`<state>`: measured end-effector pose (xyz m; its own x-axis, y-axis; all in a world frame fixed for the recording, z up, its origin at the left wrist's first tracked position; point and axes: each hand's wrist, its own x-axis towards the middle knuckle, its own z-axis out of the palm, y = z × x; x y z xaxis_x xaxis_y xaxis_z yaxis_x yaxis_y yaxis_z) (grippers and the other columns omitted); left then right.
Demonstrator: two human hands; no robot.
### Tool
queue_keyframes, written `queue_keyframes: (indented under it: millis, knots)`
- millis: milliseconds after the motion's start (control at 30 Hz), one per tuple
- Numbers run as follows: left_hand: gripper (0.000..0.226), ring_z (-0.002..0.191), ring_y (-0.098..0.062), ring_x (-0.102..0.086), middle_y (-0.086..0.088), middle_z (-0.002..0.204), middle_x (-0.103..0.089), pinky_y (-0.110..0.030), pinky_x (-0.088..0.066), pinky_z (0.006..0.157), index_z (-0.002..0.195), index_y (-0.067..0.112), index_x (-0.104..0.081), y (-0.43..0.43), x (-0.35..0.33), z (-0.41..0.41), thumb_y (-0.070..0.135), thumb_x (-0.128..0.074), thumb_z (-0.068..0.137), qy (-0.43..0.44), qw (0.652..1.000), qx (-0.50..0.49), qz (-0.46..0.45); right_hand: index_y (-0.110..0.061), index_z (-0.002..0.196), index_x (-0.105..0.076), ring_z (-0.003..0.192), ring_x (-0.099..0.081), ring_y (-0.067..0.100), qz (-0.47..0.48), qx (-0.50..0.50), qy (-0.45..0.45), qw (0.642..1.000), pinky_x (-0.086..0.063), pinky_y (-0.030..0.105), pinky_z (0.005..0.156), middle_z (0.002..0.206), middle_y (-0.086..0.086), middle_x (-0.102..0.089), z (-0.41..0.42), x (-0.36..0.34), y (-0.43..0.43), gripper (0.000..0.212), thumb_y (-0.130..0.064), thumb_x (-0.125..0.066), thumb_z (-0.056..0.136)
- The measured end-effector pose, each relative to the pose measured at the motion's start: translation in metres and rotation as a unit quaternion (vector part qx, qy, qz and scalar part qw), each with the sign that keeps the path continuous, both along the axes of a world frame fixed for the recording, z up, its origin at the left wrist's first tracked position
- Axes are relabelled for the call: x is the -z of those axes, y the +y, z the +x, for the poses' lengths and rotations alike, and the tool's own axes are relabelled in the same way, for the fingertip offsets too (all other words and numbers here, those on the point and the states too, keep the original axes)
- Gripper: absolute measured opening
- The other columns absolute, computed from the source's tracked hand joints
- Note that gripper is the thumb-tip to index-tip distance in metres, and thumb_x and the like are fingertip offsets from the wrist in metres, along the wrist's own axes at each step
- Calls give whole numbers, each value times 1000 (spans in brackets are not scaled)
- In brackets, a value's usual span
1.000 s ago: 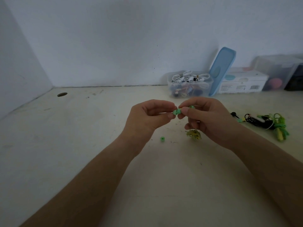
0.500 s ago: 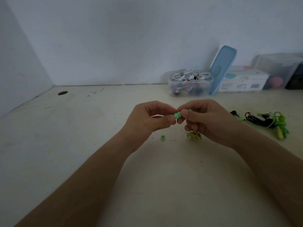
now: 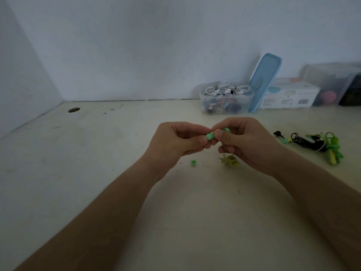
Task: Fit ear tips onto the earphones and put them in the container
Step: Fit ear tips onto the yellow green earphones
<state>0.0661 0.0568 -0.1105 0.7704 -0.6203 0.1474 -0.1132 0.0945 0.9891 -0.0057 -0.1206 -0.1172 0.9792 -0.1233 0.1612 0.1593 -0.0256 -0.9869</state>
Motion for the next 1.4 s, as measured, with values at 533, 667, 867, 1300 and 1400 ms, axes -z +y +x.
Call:
queue_keyframes:
  millis: [533,667,867,1300,1400]
  knots:
    - [22,83,-25,-74,-14,89,-76,-31,-60,80,90,14,-77,-1,3,0,-5,-70,81,5,1000,1,5,-2,96,-72,51,-55,7,-38,29,-1,999,-56,32,70,85,20,-72,1,0,0,19,-14,-69,81]
    - [20,83,-25,-74,-14,88,-77,-31,-60,81,93,12,-75,-2,5,0,-4,-71,81,1,1000,-16,12,-1,95,-73,51,-56,7,-81,59,-26,995,-58,34,69,85,21,-73,1,2,2,10,-5,-68,87]
    - [20,83,-24,-74,-14,88,-76,-31,-59,80,93,13,-76,-3,6,3,-2,-71,81,14,1000,-10,10,-2,96,-73,48,-53,9,-26,41,1,999,-56,31,67,88,23,-73,3,3,1,23,-15,-72,79]
    - [19,80,-23,-74,-14,86,-76,-30,-60,78,92,12,-76,-3,7,4,-3,-71,81,4,1000,-1,4,-1,95,-73,47,-49,10,17,6,22,1000,-55,26,63,84,18,-73,1,1,-1,26,-16,-71,74]
    - [18,81,-22,-73,-11,87,-76,-32,-59,79,94,13,-75,-3,8,5,-1,-71,83,-10,1000,-1,7,1,100,-72,48,-48,11,32,4,30,999,-55,27,63,88,21,-72,2,1,-2,29,-15,-70,76]
